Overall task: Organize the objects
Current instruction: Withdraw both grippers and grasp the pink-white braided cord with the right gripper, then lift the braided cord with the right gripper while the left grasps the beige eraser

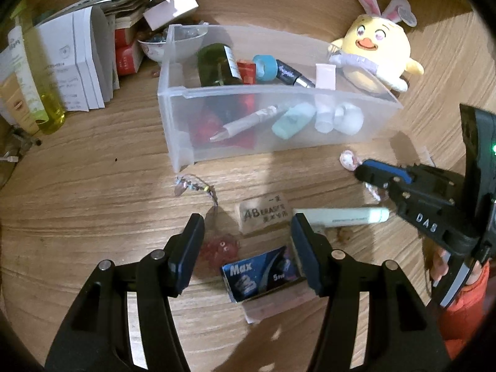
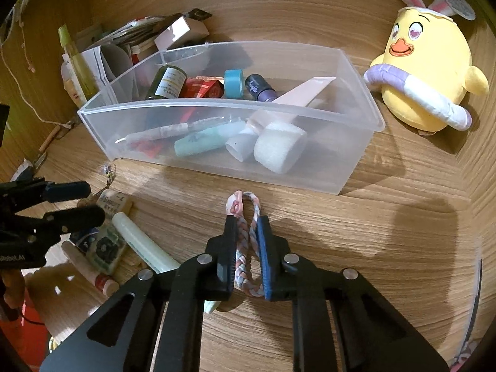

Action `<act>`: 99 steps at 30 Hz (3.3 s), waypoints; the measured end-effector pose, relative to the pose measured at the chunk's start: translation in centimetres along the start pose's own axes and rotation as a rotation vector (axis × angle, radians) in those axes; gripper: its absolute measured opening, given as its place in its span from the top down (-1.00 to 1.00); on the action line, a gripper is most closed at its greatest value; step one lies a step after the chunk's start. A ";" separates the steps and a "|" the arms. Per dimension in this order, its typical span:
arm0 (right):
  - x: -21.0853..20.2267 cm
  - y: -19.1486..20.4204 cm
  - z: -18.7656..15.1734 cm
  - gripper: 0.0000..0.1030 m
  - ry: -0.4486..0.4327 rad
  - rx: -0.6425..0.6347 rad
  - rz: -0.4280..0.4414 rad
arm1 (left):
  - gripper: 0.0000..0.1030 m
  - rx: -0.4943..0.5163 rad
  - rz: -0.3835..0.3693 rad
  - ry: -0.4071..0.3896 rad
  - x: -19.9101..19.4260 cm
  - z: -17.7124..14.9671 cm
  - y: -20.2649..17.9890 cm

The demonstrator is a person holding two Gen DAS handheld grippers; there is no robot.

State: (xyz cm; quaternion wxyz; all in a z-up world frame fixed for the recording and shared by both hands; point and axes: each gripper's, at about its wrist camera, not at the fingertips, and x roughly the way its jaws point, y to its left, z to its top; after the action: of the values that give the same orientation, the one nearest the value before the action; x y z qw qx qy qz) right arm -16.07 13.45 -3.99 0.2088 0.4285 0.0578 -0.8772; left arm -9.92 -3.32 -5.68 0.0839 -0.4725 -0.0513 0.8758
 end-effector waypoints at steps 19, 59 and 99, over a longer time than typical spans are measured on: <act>-1.6 -1.3 -0.2 0.78 -0.037 0.026 -0.001 | 0.12 0.103 0.057 -0.006 1.6 0.4 -2.8; 1.3 1.3 1.1 0.59 0.019 -0.061 -0.047 | 0.18 0.023 0.022 -0.095 -1.3 0.8 0.8; -6.1 -0.4 3.9 0.72 -0.208 0.034 0.033 | 0.16 0.016 0.044 -0.208 -4.4 3.1 -0.9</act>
State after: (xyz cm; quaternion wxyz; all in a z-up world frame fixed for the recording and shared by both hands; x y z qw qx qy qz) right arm -15.73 14.65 3.12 0.2206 0.3397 0.0138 -0.9142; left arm -10.09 -3.32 -0.21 0.0623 -0.3793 -0.0425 0.9222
